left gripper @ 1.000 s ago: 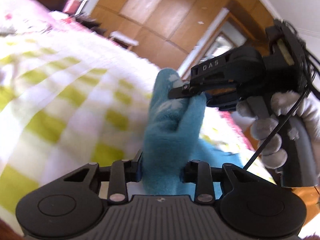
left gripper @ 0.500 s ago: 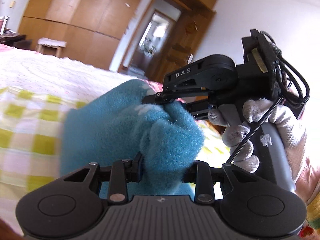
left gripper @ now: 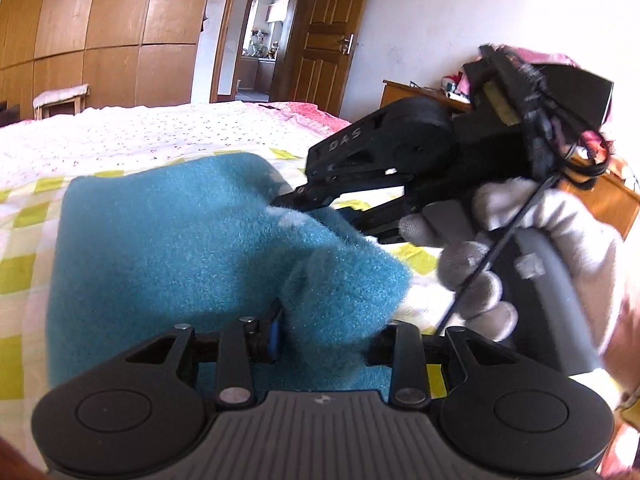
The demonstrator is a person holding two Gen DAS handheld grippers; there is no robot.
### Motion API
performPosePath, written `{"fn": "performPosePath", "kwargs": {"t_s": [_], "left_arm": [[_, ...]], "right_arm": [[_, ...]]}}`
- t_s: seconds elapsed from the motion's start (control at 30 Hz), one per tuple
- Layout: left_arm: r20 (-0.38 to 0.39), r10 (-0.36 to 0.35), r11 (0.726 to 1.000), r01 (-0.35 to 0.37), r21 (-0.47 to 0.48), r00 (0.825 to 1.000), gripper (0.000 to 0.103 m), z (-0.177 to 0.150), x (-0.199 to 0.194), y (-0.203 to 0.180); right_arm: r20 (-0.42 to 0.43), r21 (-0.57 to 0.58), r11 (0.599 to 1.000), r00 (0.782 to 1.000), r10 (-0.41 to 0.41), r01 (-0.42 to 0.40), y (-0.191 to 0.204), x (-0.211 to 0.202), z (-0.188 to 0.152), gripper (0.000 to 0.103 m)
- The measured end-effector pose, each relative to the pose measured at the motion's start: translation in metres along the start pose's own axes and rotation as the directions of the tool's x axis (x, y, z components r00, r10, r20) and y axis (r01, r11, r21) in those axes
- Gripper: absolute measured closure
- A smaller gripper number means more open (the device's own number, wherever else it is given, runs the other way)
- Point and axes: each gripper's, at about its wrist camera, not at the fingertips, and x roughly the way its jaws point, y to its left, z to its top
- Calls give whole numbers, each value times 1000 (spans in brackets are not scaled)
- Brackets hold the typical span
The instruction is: Fold small clothes
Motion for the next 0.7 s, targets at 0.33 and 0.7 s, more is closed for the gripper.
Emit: {"fn": "performPosePath", "kwargs": {"t_s": [0.33,0.7], "left_arm": [[4,66,990,-66,123,998,55,-8,1,-31],[-13,-21,999,21,36,1000,50,-8,-62,-4]], "right_arm": [[-97,-151,987,994,46,-61,24,-29,-27,36],[-8,-131,990,999,53,-53,14,-47,-40,74]]}}
